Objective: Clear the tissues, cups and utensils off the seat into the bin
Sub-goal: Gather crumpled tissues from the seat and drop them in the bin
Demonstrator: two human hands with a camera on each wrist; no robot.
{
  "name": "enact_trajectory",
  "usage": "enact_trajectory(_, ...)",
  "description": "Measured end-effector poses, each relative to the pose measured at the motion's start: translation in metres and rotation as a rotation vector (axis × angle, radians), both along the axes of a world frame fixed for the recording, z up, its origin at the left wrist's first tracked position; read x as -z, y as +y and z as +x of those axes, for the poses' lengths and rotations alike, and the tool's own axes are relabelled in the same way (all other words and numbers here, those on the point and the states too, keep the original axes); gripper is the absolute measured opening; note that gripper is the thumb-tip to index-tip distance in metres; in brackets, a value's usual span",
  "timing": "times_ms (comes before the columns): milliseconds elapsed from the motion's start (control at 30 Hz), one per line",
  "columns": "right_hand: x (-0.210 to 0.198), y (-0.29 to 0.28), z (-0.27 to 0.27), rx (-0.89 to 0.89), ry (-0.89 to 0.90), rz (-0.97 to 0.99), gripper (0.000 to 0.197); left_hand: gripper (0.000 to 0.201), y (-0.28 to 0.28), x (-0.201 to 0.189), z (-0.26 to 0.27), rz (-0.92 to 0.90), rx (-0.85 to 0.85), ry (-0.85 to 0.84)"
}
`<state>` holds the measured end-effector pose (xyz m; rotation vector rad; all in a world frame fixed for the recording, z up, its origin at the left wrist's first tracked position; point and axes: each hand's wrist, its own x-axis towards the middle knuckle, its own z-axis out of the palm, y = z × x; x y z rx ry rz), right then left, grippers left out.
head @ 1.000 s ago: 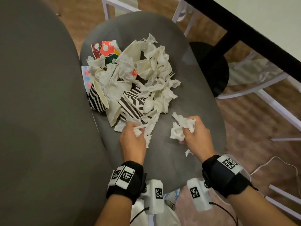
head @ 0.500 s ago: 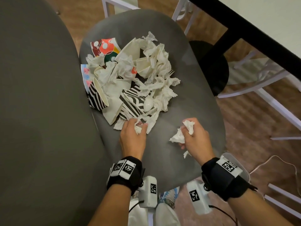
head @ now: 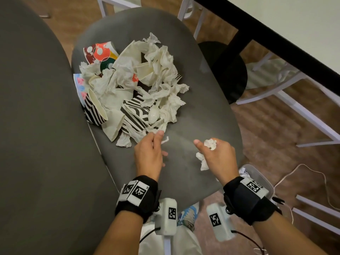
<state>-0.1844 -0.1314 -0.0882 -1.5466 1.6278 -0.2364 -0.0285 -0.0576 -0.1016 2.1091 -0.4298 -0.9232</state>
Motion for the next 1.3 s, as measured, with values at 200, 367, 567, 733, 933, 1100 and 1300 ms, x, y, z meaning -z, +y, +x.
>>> enact_trajectory(200,-0.007,0.0,-0.026,0.051,-0.026,-0.012,0.051,0.038,-0.017,-0.014,-0.02,-0.088,0.181,0.05)
enact_trajectory(367,-0.003,0.009,-0.068,0.243,-0.274,0.207,0.035,0.036,-0.022,-0.012,-0.057,-0.001,0.411,0.235)
enact_trajectory(567,0.019,0.029,-0.151,0.205,-0.097,0.203,0.048,0.052,-0.028,-0.012,-0.119,-0.026,0.625,0.274)
enact_trajectory(733,0.033,0.05,-0.213,0.354,-0.057,0.269,0.037,0.031,-0.034,-0.006,-0.173,0.002,0.663,0.443)
enact_trajectory(933,0.045,0.07,-0.266,0.342,0.086,0.32,0.032,0.028,-0.04,0.007,-0.232,0.166,1.008,0.198)
enact_trajectory(1100,0.068,0.075,-0.294,0.256,0.258,0.322,0.032,0.023,-0.041,0.034,-0.278,0.444,1.202,0.136)
enact_trajectory(1300,0.12,0.072,-0.322,0.241,0.25,0.421,0.037,0.031,-0.044,0.092,-0.321,0.408,1.425,-0.01)
